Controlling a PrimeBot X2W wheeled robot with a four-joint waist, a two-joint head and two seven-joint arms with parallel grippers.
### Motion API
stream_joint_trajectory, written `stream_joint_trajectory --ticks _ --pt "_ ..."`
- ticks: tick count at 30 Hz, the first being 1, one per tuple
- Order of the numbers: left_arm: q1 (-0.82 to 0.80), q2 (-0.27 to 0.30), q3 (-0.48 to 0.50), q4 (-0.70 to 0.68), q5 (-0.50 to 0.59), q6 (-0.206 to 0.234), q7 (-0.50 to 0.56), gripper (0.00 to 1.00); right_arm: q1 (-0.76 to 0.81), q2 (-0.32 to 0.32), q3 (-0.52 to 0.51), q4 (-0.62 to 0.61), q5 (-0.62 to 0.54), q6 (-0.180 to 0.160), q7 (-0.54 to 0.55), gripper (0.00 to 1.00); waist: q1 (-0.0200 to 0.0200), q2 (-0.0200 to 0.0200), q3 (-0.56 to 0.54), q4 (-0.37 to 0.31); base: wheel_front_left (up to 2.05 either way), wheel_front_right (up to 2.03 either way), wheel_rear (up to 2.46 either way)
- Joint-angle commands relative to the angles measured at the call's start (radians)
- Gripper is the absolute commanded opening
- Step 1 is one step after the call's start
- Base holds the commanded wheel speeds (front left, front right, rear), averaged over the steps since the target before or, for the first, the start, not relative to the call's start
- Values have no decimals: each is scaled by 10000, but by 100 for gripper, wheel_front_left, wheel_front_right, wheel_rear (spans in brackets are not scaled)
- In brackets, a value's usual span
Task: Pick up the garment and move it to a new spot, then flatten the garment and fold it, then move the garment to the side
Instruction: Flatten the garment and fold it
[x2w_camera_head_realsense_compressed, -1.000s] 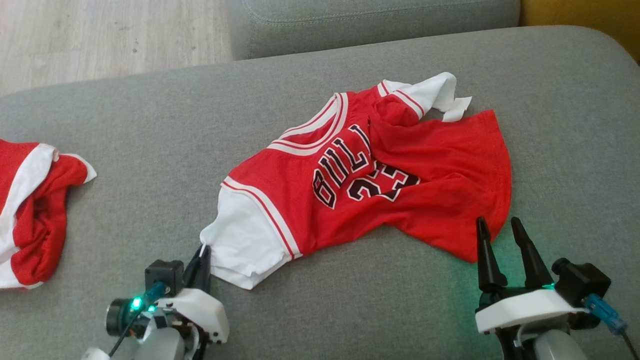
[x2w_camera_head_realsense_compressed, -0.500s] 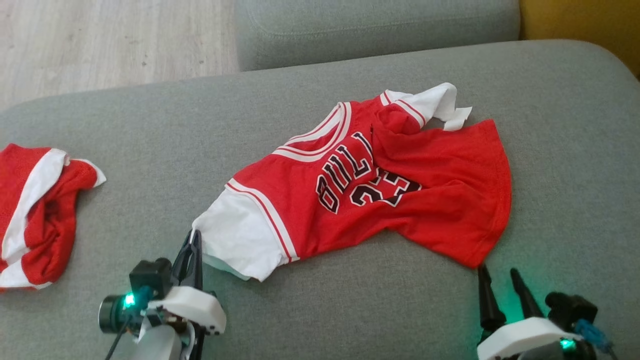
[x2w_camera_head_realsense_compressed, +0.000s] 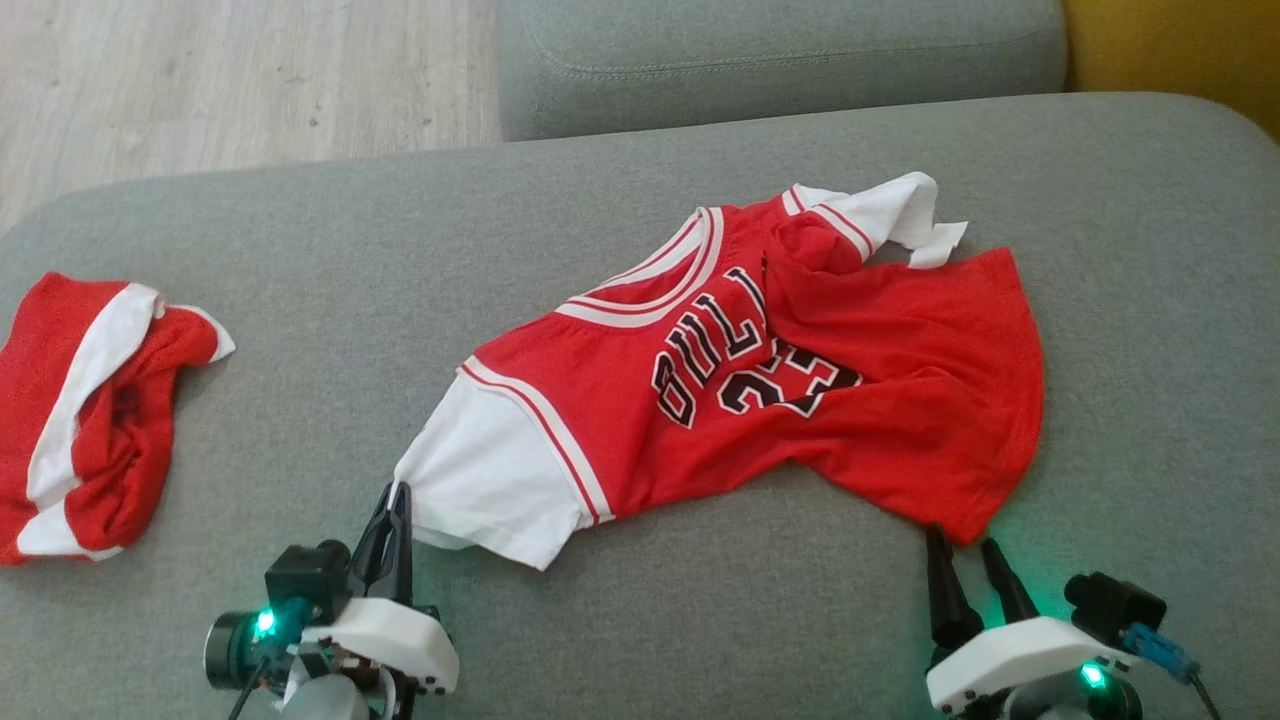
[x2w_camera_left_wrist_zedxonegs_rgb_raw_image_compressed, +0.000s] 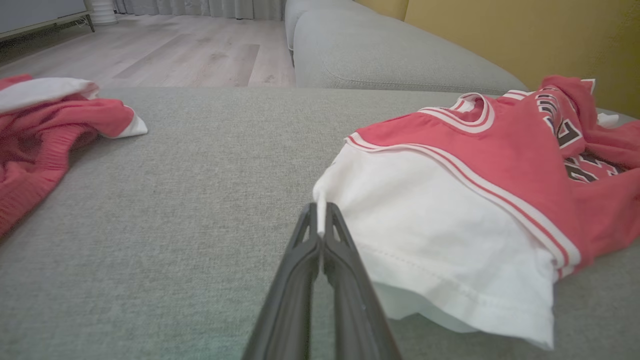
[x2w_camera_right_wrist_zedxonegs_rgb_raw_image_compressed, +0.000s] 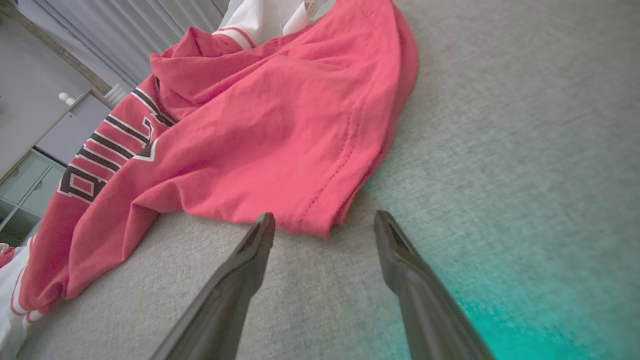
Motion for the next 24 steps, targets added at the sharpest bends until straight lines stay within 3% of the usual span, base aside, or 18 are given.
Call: stream_joint_trajectory --ticks 1,12,13,14,20,24 --pt "-187 115 239 -265 45 -16 -123 0 -332 -32 371 -53 57 71 -90 100 1 0 36 48 0 0 0" --pt "-257 75 310 -467 36 -17 -123 0 -940 -32 542 428 39 71 -164 99 1 0 293 186 0 0 0" --pt "-268 72 318 -477 33 -20 -123 0 -975 -32 566 449 36 71 -167 41 1 0 318 187 0 0 0" --pt "-280 69 332 -489 30 -20 -123 0 -1012 -32 631 469 -7 71 -168 0 1 0 338 186 0 0 0" --pt "-307 52 598 -659 -147 -39 -123 0 -1024 -32 799 352 -41 71 -176 0 1 0 305 128 0 0 0" --pt "-258 43 951 -980 -377 -96 -124 0 -856 -151 868 -347 -98 71 -179 0 1 0 146 -14 0 0 0"
